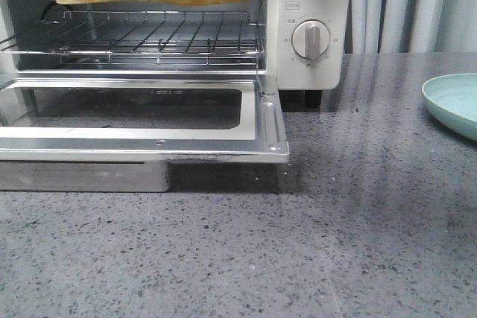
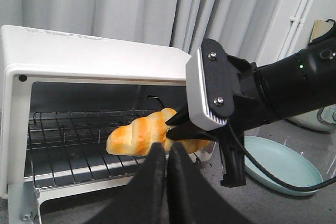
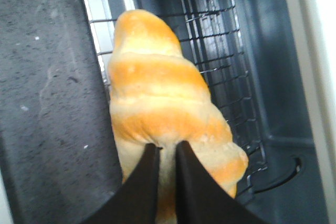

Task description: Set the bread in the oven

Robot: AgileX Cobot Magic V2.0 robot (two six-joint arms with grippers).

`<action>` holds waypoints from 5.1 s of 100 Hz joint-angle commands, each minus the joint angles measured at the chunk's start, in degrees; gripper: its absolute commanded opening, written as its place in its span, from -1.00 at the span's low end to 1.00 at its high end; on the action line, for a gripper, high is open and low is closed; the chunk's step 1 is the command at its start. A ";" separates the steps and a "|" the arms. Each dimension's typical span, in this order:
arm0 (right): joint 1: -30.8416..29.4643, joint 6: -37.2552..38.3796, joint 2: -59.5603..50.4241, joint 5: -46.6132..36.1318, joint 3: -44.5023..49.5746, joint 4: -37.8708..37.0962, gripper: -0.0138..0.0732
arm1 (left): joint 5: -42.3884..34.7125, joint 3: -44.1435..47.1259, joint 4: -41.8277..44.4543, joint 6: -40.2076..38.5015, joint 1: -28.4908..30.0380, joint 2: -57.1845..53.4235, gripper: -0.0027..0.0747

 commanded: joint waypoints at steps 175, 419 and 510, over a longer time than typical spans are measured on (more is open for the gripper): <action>7.60 2.48 2.43 1.85 -7.66 -6.25 0.38 | 0.87 -1.88 4.63 -0.22 -0.47 0.60 -0.99; -7.27 5.37 -17.17 21.45 -7.89 3.83 -0.86 | -10.40 22.57 7.48 -0.14 21.32 -15.13 -0.99; -12.48 30.45 -61.17 -14.19 50.05 -2.98 -0.86 | -10.40 22.57 7.48 -0.14 21.32 -15.13 -0.99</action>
